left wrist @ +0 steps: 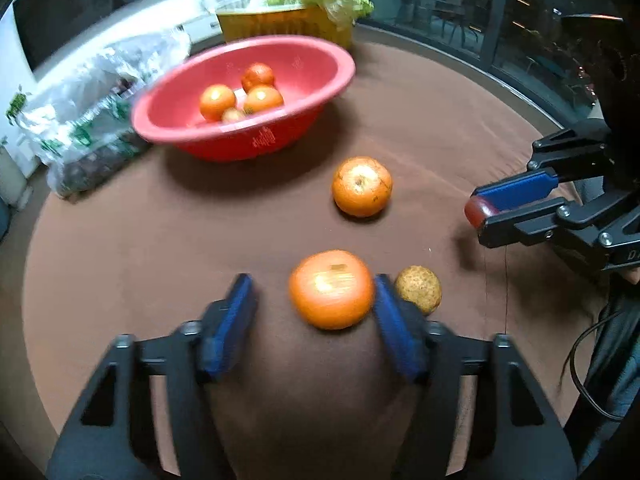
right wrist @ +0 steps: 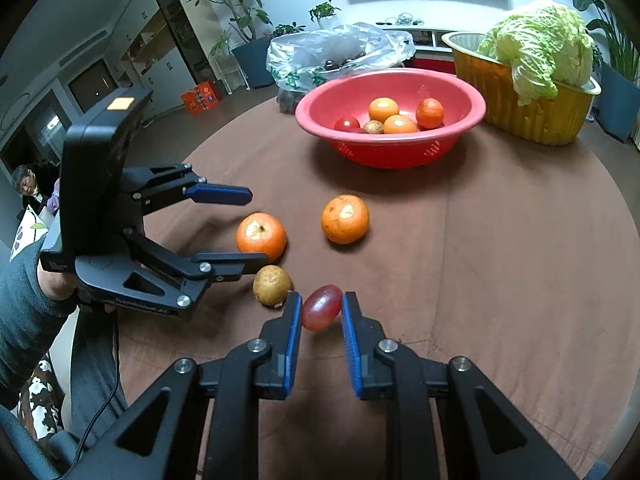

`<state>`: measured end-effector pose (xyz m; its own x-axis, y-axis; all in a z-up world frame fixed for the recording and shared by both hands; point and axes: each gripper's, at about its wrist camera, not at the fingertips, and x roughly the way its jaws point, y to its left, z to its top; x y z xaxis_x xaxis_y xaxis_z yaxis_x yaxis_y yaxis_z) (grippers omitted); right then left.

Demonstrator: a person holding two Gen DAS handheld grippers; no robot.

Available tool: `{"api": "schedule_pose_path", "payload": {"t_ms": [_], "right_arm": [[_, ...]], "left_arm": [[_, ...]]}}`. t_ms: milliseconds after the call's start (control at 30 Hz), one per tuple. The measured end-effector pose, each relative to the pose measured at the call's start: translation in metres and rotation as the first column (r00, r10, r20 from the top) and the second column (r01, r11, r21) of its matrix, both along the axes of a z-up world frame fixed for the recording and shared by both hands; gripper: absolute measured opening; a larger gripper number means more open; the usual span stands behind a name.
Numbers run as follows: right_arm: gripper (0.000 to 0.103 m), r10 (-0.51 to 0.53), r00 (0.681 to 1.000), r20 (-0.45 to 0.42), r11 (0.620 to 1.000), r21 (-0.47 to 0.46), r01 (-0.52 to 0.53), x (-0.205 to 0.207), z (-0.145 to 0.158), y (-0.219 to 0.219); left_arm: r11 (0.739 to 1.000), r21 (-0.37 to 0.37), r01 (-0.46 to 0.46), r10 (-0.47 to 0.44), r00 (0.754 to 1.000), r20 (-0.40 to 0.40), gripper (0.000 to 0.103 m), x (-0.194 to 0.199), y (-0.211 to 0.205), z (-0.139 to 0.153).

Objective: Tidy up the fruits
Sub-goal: 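Grasp a dark plum with the right tool while the left tool grasps an orange, then carry the orange and plum over the red basin and open both tools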

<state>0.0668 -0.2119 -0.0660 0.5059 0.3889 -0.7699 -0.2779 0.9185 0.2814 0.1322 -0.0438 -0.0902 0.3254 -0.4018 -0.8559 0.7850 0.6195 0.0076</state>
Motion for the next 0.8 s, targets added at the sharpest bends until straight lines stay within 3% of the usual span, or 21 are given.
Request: {"api": "schedule_pose_path", "payload": {"t_ms": [67, 400, 533, 667, 800], "right_arm": [[0.022, 0.000, 1.000, -0.001, 1.000, -0.001, 0.000, 0.000, 0.000, 0.000], [0.022, -0.027, 1.000, -0.002, 0.999, 0.033, 0.027, 0.009, 0.003, -0.009], [0.022, -0.064, 0.998, 0.007, 0.997, 0.047, 0.064, 0.024, 0.012, -0.023], [0.022, -0.112, 0.993, 0.033, 0.992, 0.055, 0.110, 0.050, 0.031, -0.042], [0.022, -0.159, 0.985, 0.060, 0.987, 0.028, 0.157, 0.094, 0.056, -0.060]], "left_arm": [[1.000, -0.017, 0.001, -0.002, 1.000, -0.019, 0.038, 0.002, 0.000, -0.002], [0.996, -0.046, -0.073, 0.072, 0.997, -0.028, 0.037, 0.000, 0.011, 0.003], [0.980, -0.113, -0.161, 0.160, 0.987, -0.015, 0.037, 0.010, 0.018, 0.024], [0.946, -0.202, -0.255, 0.265, 0.964, 0.025, 0.037, 0.032, 0.015, 0.058], [0.928, -0.227, -0.294, 0.316, 0.946, 0.066, 0.037, 0.060, -0.006, 0.079]]}}
